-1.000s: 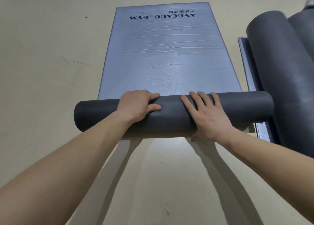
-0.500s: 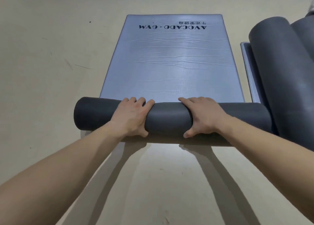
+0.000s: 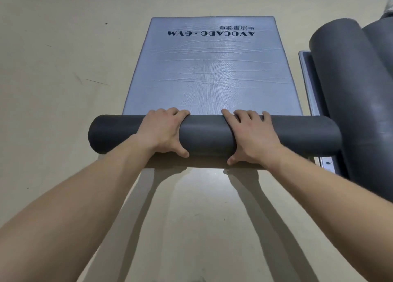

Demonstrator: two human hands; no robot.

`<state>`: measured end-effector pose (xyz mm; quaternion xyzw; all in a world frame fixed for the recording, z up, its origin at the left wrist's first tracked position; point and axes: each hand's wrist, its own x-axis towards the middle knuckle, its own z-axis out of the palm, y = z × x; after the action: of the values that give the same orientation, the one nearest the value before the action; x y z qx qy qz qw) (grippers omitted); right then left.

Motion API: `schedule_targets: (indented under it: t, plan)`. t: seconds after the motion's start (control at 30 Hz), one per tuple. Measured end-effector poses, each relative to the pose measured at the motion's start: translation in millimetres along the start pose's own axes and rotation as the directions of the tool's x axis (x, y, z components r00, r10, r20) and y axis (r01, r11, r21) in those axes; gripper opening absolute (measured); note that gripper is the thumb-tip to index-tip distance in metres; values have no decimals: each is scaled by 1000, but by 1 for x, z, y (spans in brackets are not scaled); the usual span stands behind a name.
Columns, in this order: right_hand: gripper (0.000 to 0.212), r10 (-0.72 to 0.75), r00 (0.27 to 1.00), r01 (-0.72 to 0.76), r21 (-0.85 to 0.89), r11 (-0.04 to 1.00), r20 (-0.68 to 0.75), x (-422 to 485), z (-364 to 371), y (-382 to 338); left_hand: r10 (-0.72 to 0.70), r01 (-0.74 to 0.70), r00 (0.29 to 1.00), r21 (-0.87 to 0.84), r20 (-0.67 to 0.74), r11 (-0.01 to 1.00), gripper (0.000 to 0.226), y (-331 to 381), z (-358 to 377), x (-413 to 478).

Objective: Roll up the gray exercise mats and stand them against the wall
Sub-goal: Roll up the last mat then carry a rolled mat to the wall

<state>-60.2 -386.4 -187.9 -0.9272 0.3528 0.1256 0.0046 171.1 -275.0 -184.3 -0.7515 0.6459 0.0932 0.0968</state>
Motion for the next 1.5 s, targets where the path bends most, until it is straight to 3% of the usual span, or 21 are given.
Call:
schedule_targets:
  t: [0.07,0.2,0.27,0.33,0.43,0.5,0.57,0.67,0.73,0.8,0.87,0.93,1.03,1.13,1.2,1.27,1.37,1.43,1.5]
  plan:
    - [126,29,997,-32,-45,998,-72,-5,5,-6,3,-3,1000,-30,19,1000,113,0,-10,6]
    - [98,-63,992,55,76,996,106,4,-33,3,4,32,980,-175,199,984,95,-1,-24,1]
    - [99,-137,949,90,172,981,285,-2,-44,5,32,82,920,-274,390,958,85,2,-24,-6]
    - [112,-162,926,109,167,980,342,-14,-40,0,66,136,872,-369,485,919,77,2,-15,-15]
    - [136,-102,992,100,30,995,73,-37,-13,-11,65,210,863,-473,500,855,67,0,-11,-19]
    - [139,-107,987,101,-56,993,-118,-54,14,-18,68,232,851,-490,520,840,69,-2,-15,-17]
    - [133,-134,984,124,-90,988,-113,-54,20,-16,49,201,875,-451,482,870,85,2,-17,-18]
    - [128,-157,985,159,-16,987,68,-22,-9,-8,-46,90,977,-208,206,974,119,19,-9,-32]
    - [131,-167,966,156,70,985,196,6,-30,0,-19,17,999,31,48,999,136,35,9,-42]
    - [134,-171,950,153,87,984,260,23,-33,2,-3,3,1000,54,-1,999,138,34,17,-43]
    - [141,-110,967,102,45,994,231,21,-28,-1,13,-11,999,-50,40,999,133,20,11,-29]
    - [149,-75,994,78,-37,996,77,6,-9,-6,44,-22,991,-174,123,984,129,7,-5,-14]
    - [139,-141,982,124,-134,983,-123,-8,19,-9,40,-24,990,-115,138,993,135,9,-4,-7]
    - [126,-172,983,165,-114,980,-57,8,1,-1,-52,55,998,69,-42,996,139,23,19,-26]
    - [121,-189,981,190,-32,981,41,23,-24,0,-70,78,992,72,-106,994,133,24,21,-32]
    - [114,-209,954,193,93,977,214,33,-41,-2,-45,45,999,-14,-28,999,122,16,7,-28]
    - [101,-246,856,101,320,942,455,24,-49,-10,58,-4,959,-189,278,982,108,3,-15,-29]
    - [110,-242,875,96,341,935,418,0,-39,-19,96,-9,921,-226,379,974,105,-3,-16,-33]
    - [124,-135,973,91,228,969,189,-31,-21,-28,96,37,905,-301,415,953,104,-8,-16,-29]
